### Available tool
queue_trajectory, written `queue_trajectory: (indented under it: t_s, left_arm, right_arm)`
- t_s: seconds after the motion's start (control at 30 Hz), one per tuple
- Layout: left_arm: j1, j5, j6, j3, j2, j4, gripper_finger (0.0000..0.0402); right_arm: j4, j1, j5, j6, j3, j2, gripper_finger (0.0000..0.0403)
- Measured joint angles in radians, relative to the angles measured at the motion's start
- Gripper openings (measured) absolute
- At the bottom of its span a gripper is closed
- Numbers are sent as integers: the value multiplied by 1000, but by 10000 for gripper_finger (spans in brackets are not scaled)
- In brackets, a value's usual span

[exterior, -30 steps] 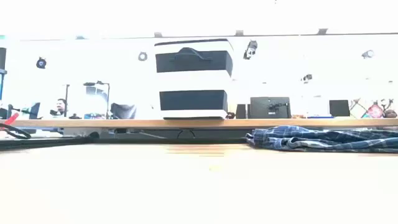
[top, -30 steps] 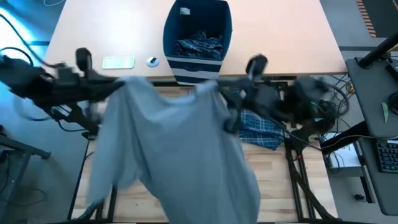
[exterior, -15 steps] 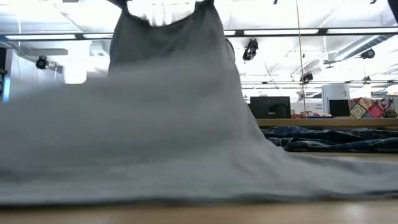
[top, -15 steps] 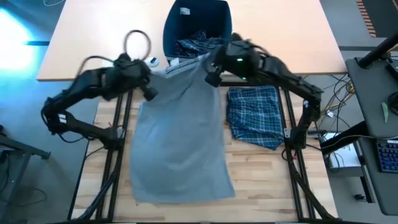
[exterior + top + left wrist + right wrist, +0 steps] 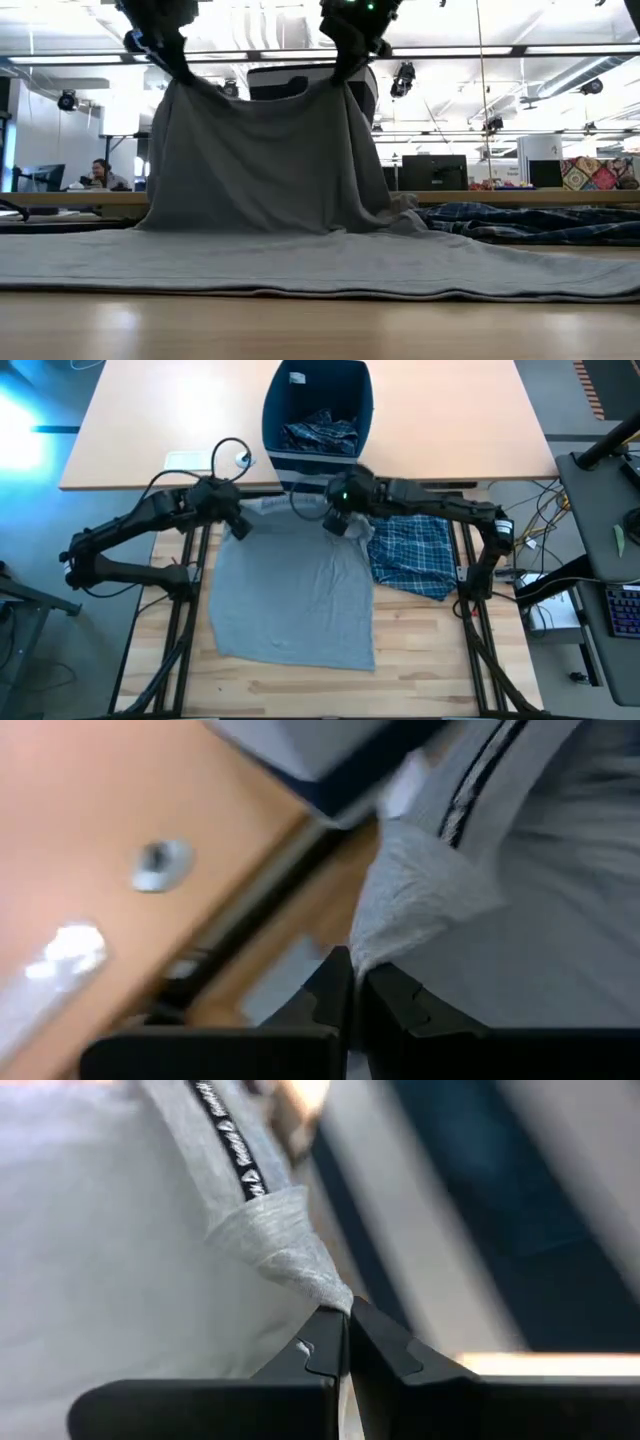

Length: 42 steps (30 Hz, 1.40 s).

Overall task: Fold Laundry from Bin
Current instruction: Fold the gray shirt

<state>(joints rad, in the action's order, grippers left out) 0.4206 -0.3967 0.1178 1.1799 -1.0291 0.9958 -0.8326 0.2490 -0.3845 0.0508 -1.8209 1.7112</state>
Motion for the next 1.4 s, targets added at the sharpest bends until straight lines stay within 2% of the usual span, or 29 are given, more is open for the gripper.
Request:
queue_trajectory:
  t_s: [0.17,0.33,0.47,0.6,0.7,0.83,0.97,1.07,1.17,1.4]
  left_arm:
    - [-31,213,48,-104,94,13,0]
    - [-117,341,106,-251,176,23,0]
    - [-237,427,205,-336,213,-25,0]
    - [-398,502,338,-343,229,-116,0]
    - [-537,505,406,-260,234,-184,0]
    - [-697,390,417,-43,216,-193,0]
    - [-828,253,326,202,183,-207,0]
    - [-917,203,228,352,150,-222,0]
    - [-989,209,137,468,106,-260,0]
    - [-1099,363,-131,700,-55,-380,0]
  right_arm:
    - [-29,-73,122,-67,99,-1,8]
    - [-14,-179,228,-155,207,-1,8]
    - [-14,-273,232,-234,254,-1,9]
    - [-5,-367,247,-297,228,-1,9]
    - [-3,-434,262,-321,130,-2,9]
    - [2,-500,261,-288,-71,-6,9]
    - [28,-545,258,-183,-284,-6,8]
    - [82,-586,262,-59,-430,-7,9]
    - [166,-636,294,74,-533,-9,9]
    - [480,-724,335,310,-528,-34,8]
